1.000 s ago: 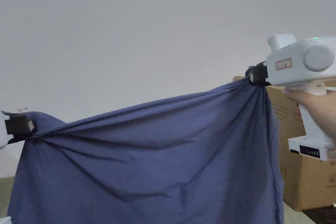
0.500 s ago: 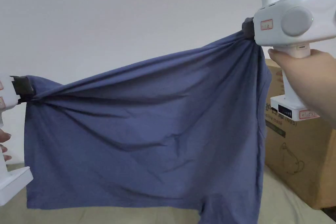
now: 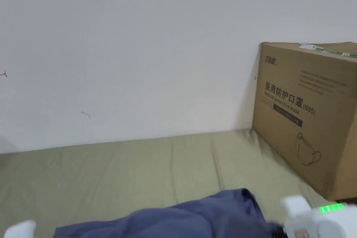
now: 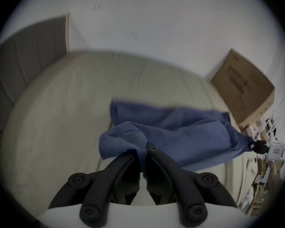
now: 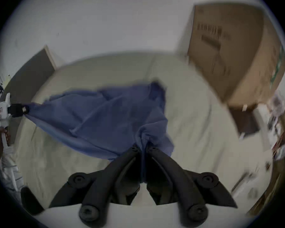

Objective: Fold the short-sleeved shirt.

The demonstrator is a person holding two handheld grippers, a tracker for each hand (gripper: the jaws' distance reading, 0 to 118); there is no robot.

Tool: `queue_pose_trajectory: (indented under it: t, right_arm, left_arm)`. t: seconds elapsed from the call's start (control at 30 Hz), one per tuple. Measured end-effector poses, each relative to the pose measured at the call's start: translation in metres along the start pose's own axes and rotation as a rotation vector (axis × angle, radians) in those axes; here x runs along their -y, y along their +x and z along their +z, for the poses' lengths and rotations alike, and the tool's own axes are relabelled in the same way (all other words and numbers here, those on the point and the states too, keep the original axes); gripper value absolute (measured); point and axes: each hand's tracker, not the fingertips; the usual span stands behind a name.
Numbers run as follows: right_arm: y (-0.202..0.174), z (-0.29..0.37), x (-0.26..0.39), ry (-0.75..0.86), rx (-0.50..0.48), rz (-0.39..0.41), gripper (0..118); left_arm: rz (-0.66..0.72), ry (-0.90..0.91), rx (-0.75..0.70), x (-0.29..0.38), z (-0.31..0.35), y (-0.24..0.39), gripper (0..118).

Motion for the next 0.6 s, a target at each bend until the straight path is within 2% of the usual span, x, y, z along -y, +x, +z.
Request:
queue_pose_trajectory:
  t: [0.07,0.3,0.43,0.6]
  right_arm:
    - [0.006,0.002,0.052,-0.048,-0.08,-0.052,3]
    - [0.01,0.063,0.18,-0.167,-0.18,-0.193,3]
    - [0.003,0.1,0.221,-0.184,-0.191,-0.203,3]
    - [-0.003,0.124,0.237,-0.196,-0.164,-0.206,3]
  left_arm:
    - [0.016,-0.073,0.008,0.042,0.002,-0.016,5]
    - [0.032,-0.14,0.025,0.125,0.054,-0.057,5]
    - [-0.042,-0.181,0.023,0.158,0.093,-0.055,5]
    - [-0.093,-0.207,0.031,0.188,0.132,-0.051,5]
